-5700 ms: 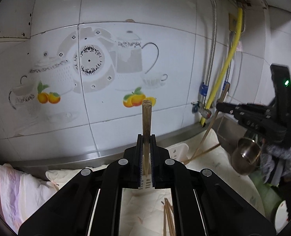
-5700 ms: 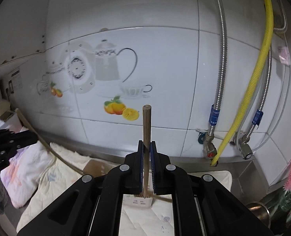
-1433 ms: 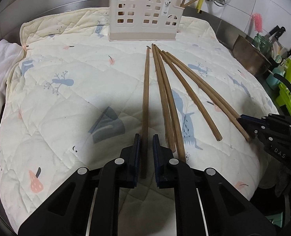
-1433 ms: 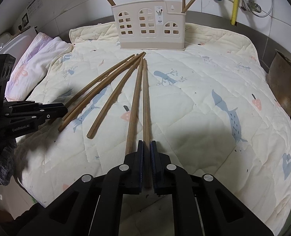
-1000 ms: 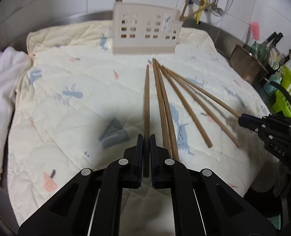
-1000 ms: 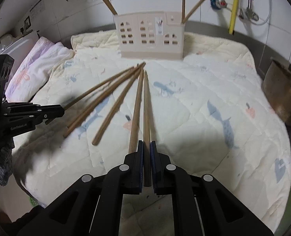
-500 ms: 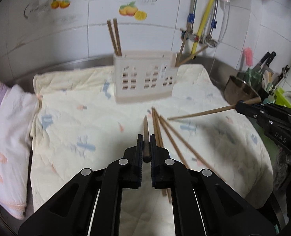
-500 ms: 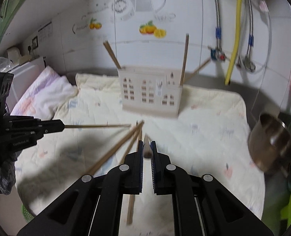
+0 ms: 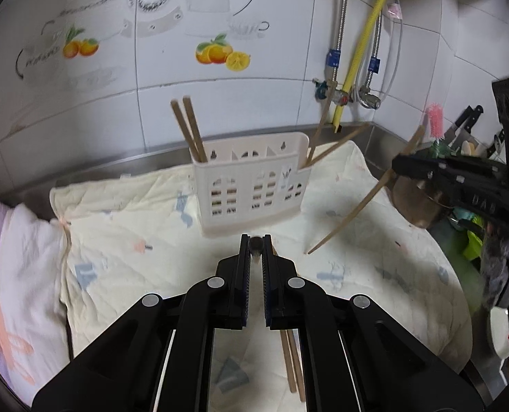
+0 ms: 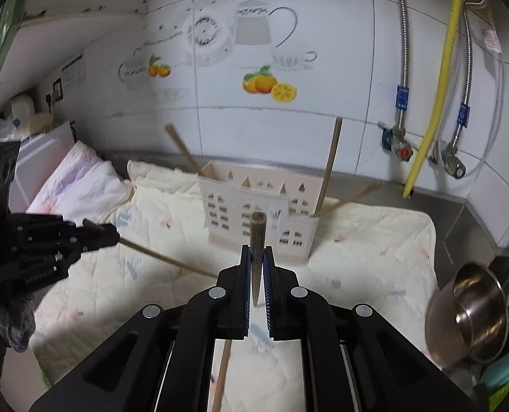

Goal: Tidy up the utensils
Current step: 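Lift the chopstick with the left gripper toward the holder while the right gripper lifts its own, then lower the chopstick into the holder and open the left gripper while the right gripper releases its own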

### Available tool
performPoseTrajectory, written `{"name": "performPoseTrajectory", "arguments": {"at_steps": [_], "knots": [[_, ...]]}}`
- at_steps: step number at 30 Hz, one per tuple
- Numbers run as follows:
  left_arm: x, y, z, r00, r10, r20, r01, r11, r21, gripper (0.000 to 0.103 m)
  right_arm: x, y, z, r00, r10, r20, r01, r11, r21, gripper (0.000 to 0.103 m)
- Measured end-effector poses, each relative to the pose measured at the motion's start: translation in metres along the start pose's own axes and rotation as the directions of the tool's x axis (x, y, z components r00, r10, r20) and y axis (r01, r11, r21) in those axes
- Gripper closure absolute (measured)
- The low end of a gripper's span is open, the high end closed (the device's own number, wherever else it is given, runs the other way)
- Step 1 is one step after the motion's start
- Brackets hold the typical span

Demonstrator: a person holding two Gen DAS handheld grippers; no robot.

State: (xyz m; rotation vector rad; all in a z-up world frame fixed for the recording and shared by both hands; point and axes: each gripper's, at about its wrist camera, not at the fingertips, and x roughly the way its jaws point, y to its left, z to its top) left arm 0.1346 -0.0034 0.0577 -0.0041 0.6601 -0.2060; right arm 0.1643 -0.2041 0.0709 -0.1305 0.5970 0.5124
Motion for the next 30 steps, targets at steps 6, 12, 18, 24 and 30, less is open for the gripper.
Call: {"name": "performPoseTrajectory", "arguments": {"at_steps": [6, 12, 18, 24, 30], "knots": [[-0.008, -0.002, 0.034, 0.999, -0.003, 0.037, 0.002, 1.000, 0.024, 0.098, -0.002, -0.017, 0.041, 1.000, 0.004, 0.024, -0.005, 1.000, 0.021, 0.096], [-0.024, -0.002, 0.073, 0.995, -0.007, 0.101, 0.004, 0.999, 0.035, 0.098, -0.005, -0.032, 0.080, 0.998, -0.027, 0.061, 0.025, 0.999, 0.032, 0.096], [-0.035, -0.006, 0.113, 0.986, -0.003, 0.169, -0.005, 0.999, 0.050, 0.098, -0.004, -0.041, 0.106, 0.994, -0.053, 0.094, 0.049, 0.998, 0.044, 0.096], [-0.037, 0.002, 0.144, 0.969, 0.042, 0.245, -0.050, 0.998, 0.025, 0.098, 0.010, -0.043, 0.118, 0.993, -0.066, 0.094, 0.063, 0.997, 0.037, 0.096], [-0.021, 0.021, 0.157, 0.957, 0.090, 0.274, -0.079, 0.996, -0.051, 0.098, 0.029, -0.043, 0.119, 0.995, -0.072, 0.067, 0.070, 0.997, 0.027, 0.096]]}}
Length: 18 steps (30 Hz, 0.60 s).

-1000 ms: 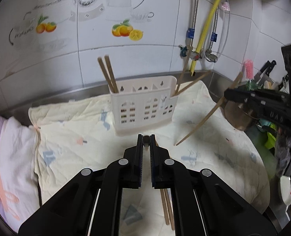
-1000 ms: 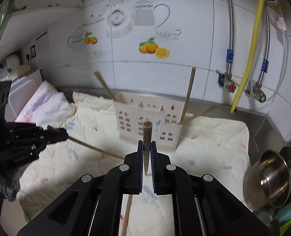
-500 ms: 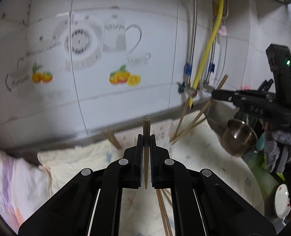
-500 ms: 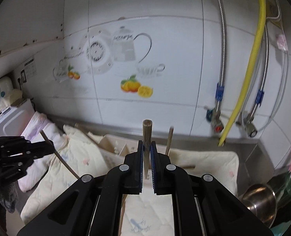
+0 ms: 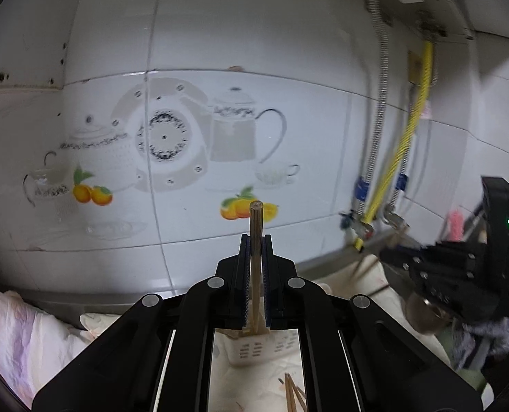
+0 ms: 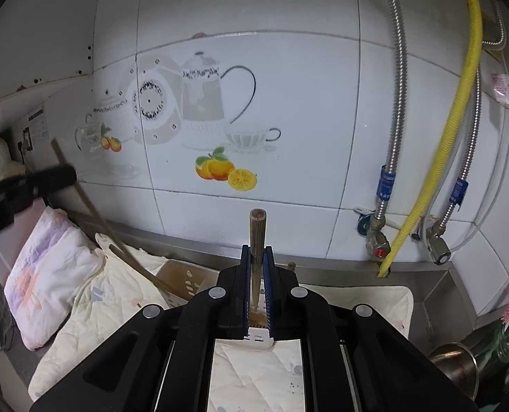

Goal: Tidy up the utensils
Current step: 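Lower the chopstick into the holder and open the left gripper while the right gripper releases its own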

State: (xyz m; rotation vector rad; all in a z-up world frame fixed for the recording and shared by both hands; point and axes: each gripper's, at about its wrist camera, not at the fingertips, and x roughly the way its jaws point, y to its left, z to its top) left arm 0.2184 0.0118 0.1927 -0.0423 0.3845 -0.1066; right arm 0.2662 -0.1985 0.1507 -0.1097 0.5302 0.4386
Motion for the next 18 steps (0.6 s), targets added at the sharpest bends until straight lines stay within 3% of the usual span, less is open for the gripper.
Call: {"name": "performPoseTrajectory", "arguments": {"at_steps": [8, 18], "knots": [[0.033, 0.018, -0.025, 0.999, 0.018, -0.042, -0.021, 0.997, -0.070, 0.098, 0.016, 0.001, -0.008, 0.999, -0.012, -0.034, 0.012, 1.000, -0.008, 0.096], [0.059, 0.023, -0.054, 0.989, 0.000, -0.145, -0.009, 0.998, -0.067, 0.098, 0.032, 0.001, -0.021, 0.997, -0.026, -0.075, 0.025, 1.000, -0.014, 0.096]]}}
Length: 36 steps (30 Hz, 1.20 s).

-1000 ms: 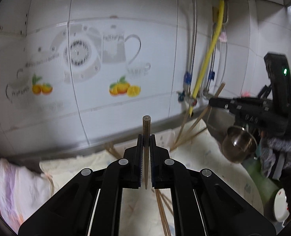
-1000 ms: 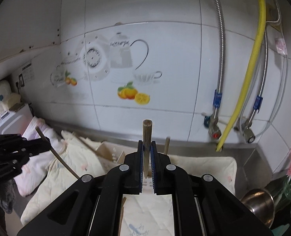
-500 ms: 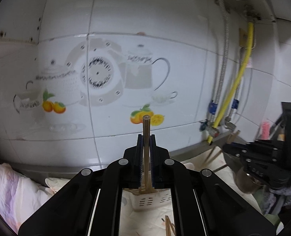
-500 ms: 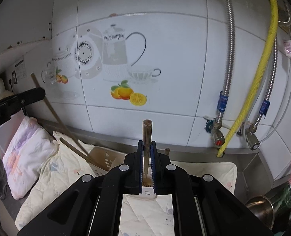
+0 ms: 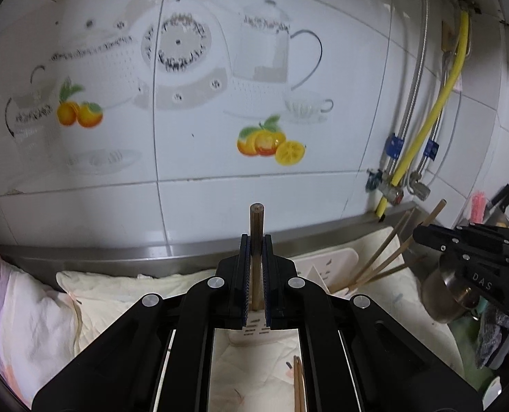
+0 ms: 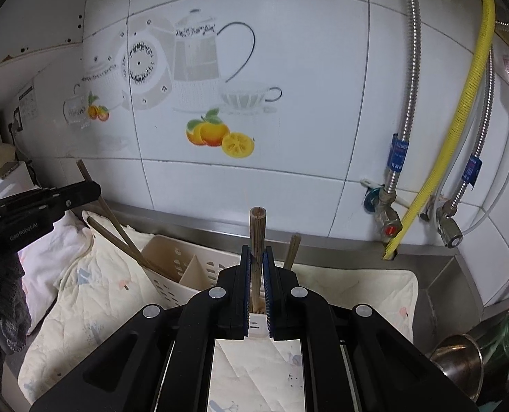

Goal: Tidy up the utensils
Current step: 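Lower the chopstick into the holder and open the left gripper while the right gripper releases its own, then move both open grippers back over the remaining chopsticks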

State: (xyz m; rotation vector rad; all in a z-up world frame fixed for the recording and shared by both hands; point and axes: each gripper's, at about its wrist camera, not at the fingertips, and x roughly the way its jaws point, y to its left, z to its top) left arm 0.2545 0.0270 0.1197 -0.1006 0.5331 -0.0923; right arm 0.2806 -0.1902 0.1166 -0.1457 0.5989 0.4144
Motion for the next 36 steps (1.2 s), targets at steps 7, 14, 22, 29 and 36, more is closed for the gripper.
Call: {"name": "performPoseTrajectory", "arguments": {"at_steps": [7, 14, 22, 29, 36], "knots": [[0.004, 0.000, -0.003, 1.000, 0.005, -0.016, -0.005, 1.000, 0.004, 0.097, 0.006, -0.004, -0.004, 1.000, -0.003, -0.015, 0.004, 1.000, 0.019, 0.096], [-0.005, -0.003, -0.001, 1.000, -0.007, -0.004, 0.007, 1.000, 0.013, 0.092, -0.003, -0.005, -0.002, 1.000, -0.010, 0.009, 0.010, 1.000, 0.028, 0.095], [-0.040, -0.005, -0.015, 1.000, -0.001, 0.029, 0.001, 1.000, 0.012, 0.069, -0.038, 0.001, -0.011, 0.997, -0.018, 0.072, 0.016, 0.999, 0.029, 0.087], [-0.072, 0.000, -0.059, 1.000, -0.006, 0.010, 0.006, 1.000, 0.000, 0.064, -0.066, 0.017, -0.058, 0.996, 0.039, 0.085, -0.043, 0.998, 0.050, 0.083], [-0.087, 0.006, -0.111, 0.999, 0.005, -0.040, -0.005, 1.000, -0.017, 0.061, -0.075, 0.042, -0.122, 0.996, 0.075, 0.043, -0.076, 0.997, 0.032, 0.083]]}}
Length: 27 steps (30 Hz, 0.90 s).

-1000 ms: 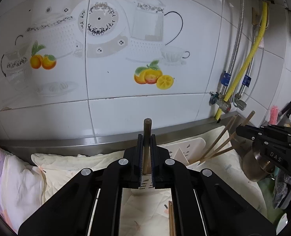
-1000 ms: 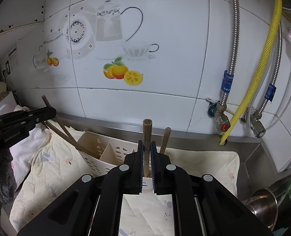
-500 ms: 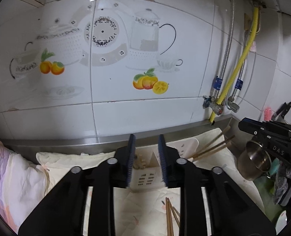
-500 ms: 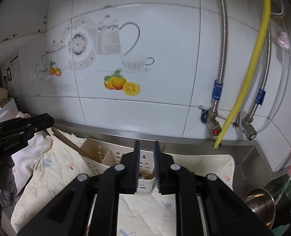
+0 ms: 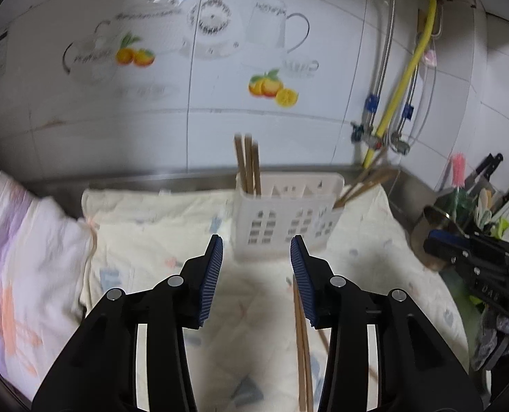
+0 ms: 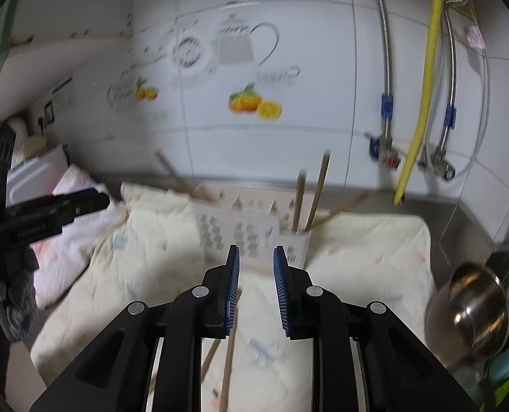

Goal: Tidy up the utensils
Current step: 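Move both open grippers back over the remaining chopsticks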

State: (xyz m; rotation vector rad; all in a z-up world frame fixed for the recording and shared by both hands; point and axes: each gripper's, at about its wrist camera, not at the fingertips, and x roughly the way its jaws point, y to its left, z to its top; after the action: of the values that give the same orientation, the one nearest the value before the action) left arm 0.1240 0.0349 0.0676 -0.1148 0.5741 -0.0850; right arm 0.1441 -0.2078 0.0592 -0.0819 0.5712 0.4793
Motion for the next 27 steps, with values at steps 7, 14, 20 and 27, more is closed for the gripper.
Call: {"name": "performPoseTrajectory", "arguments": {"at_steps": [7, 14, 20, 27], "knots": [[-0.005, 0.004, -0.047, 0.999, 0.018, -0.047, -0.019, 1.000, -0.014, 0.061, -0.001, 0.016, -0.066, 0.998, 0.029, -0.063, -0.028, 0.999, 0.028, 0.083], [-0.009, 0.015, -0.086, 0.996, 0.032, -0.086, -0.038, 0.997, -0.065, 0.061, 0.008, 0.027, -0.126, 0.985, 0.054, -0.163, -0.046, 0.997, 0.056, 0.083], [-0.010, 0.021, -0.105, 0.993, 0.045, -0.108, -0.055, 0.994, -0.094, 0.059, 0.017, 0.038, -0.157, 0.977, 0.034, -0.212, -0.028, 0.999, 0.031, 0.083], [-0.011, 0.025, -0.117, 0.990, 0.053, -0.127, -0.067, 0.992, -0.108, 0.058, 0.031, 0.035, -0.171, 0.967, 0.048, -0.250, -0.033, 0.997, 0.063, 0.085]]}}
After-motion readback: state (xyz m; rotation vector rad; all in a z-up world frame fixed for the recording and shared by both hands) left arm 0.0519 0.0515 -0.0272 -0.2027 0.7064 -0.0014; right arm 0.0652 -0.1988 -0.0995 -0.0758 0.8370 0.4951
